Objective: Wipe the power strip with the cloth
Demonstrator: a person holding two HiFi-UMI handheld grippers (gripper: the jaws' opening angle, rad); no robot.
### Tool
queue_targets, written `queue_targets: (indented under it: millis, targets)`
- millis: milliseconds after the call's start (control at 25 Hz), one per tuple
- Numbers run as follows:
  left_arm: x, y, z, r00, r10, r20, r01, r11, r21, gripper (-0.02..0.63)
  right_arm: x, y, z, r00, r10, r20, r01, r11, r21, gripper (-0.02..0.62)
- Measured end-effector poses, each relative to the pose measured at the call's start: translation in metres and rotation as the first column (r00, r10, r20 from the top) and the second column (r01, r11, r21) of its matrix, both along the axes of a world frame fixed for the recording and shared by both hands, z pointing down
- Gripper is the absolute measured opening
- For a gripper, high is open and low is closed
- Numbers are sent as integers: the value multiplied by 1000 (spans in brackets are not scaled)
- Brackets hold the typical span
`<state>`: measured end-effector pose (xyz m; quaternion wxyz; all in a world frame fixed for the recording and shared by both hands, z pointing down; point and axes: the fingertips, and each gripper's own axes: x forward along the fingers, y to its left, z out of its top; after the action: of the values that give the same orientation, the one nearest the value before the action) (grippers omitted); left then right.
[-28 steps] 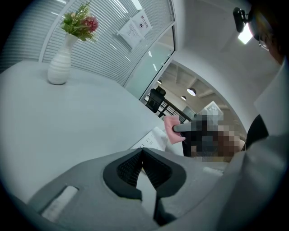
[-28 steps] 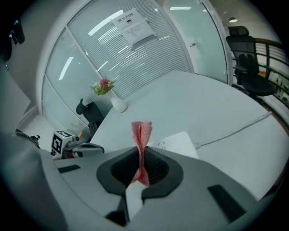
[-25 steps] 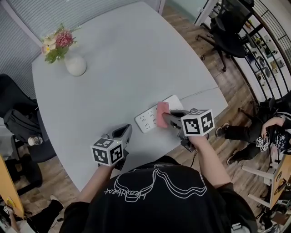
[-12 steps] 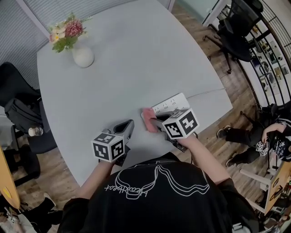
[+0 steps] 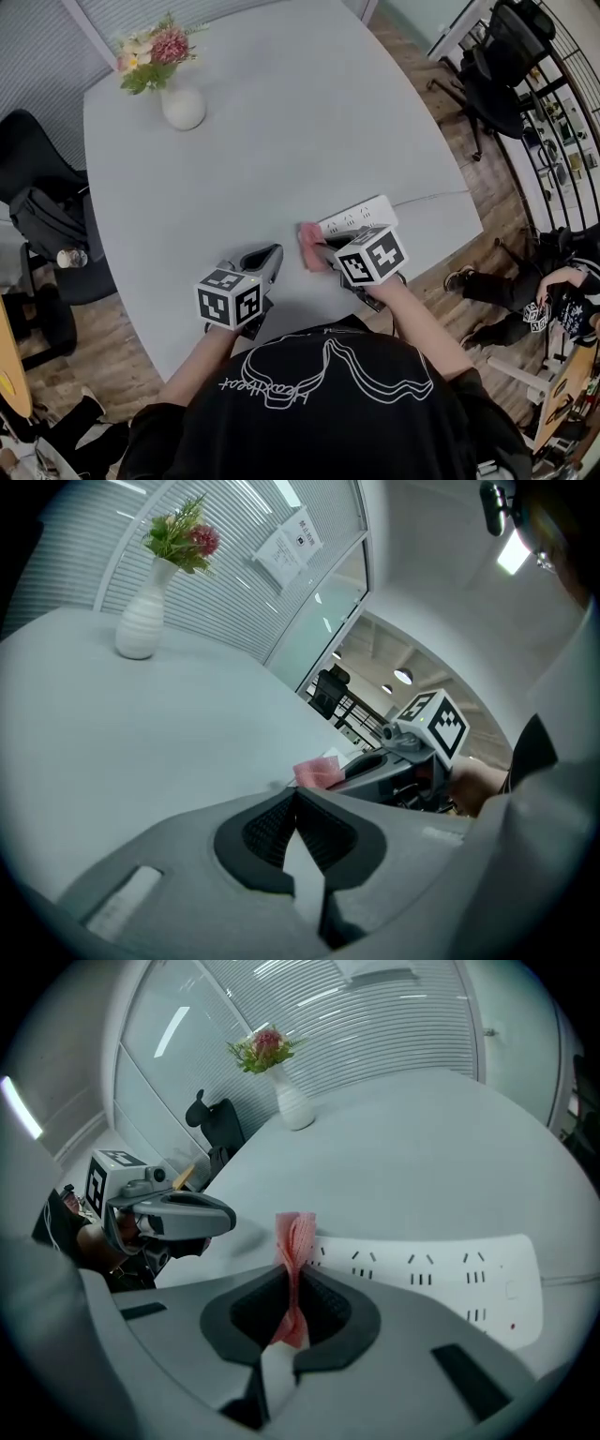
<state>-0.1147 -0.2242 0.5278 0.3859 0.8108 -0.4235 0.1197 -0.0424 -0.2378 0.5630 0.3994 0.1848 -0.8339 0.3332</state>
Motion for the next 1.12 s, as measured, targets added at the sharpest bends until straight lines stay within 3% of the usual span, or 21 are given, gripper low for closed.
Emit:
queue_targets:
  millis: [440, 800, 1120]
  targets:
    - [8, 4, 2, 1000, 24, -8, -24, 1000, -10, 12, 24, -21, 0, 996, 23, -81, -18, 998, 62, 34]
    - [10, 2, 6, 999, 28, -20, -29, 999, -28, 12, 63, -40, 3, 987, 132, -87, -127, 990, 65, 34]
    - [13, 2, 4, 999, 17, -45, -19, 999, -35, 12, 116, -62, 4, 960, 266, -92, -259, 962, 87, 35]
